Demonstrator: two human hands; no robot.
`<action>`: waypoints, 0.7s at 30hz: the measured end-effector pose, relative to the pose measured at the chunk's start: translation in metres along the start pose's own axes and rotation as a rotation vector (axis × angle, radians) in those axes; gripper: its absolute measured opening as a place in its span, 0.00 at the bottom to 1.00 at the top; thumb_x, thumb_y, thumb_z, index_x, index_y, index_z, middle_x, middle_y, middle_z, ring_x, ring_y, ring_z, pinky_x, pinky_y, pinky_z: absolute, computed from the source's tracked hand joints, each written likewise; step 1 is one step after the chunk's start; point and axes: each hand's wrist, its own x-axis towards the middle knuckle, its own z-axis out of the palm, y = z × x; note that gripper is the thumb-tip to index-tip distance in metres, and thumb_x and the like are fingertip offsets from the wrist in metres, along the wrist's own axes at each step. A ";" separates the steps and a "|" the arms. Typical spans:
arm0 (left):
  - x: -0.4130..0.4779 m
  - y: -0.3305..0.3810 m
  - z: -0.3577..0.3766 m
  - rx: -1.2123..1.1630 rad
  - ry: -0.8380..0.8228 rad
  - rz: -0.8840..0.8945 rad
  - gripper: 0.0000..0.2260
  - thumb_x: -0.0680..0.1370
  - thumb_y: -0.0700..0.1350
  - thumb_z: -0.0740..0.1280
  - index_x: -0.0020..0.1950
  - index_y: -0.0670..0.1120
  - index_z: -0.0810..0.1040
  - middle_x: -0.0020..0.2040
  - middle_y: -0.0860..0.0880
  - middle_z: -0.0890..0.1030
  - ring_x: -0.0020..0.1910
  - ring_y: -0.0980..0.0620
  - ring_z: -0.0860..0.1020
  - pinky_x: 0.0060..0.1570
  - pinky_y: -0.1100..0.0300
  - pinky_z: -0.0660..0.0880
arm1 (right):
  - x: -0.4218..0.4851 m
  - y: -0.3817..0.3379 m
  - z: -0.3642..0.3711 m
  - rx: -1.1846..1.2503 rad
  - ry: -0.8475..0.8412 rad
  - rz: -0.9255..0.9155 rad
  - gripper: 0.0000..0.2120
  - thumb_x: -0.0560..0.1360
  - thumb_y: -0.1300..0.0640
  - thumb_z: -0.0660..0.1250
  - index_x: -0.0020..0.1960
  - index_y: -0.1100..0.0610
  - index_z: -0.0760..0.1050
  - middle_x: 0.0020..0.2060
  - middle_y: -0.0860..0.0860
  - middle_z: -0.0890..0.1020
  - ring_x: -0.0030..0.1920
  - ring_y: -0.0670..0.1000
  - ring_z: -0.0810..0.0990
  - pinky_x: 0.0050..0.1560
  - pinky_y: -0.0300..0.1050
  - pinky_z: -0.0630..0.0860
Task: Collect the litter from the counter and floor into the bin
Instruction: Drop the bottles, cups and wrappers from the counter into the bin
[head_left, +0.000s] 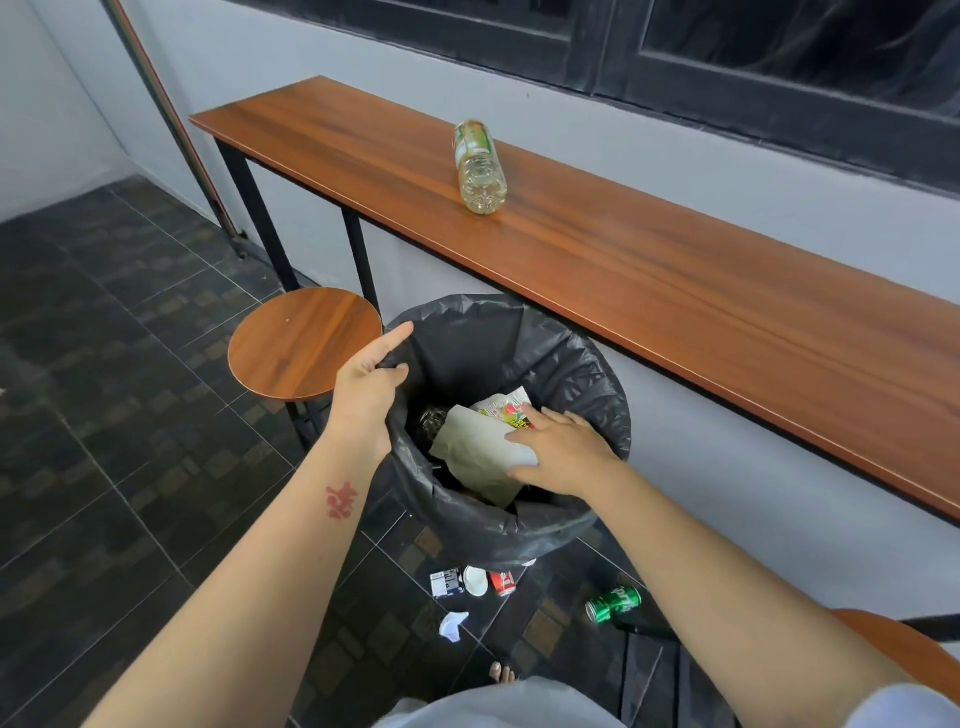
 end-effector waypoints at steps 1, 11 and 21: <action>0.000 0.000 -0.001 -0.007 0.007 0.002 0.22 0.79 0.32 0.64 0.55 0.60 0.84 0.59 0.62 0.75 0.70 0.52 0.67 0.67 0.52 0.66 | 0.003 -0.001 -0.001 0.016 0.035 -0.008 0.27 0.75 0.33 0.57 0.72 0.38 0.64 0.79 0.49 0.53 0.78 0.55 0.52 0.75 0.54 0.47; 0.024 0.005 -0.031 -0.021 0.028 0.003 0.22 0.79 0.32 0.63 0.56 0.59 0.83 0.65 0.60 0.74 0.70 0.51 0.68 0.66 0.53 0.66 | 0.032 -0.034 -0.035 0.129 0.442 -0.108 0.18 0.81 0.43 0.56 0.66 0.47 0.74 0.74 0.46 0.66 0.75 0.48 0.61 0.73 0.46 0.55; 0.109 0.028 -0.084 -0.025 -0.051 0.011 0.23 0.79 0.33 0.64 0.54 0.62 0.84 0.64 0.61 0.76 0.68 0.53 0.69 0.54 0.66 0.68 | 0.099 -0.098 -0.114 0.225 1.006 -0.089 0.15 0.80 0.54 0.63 0.63 0.60 0.76 0.69 0.55 0.73 0.72 0.55 0.67 0.74 0.52 0.61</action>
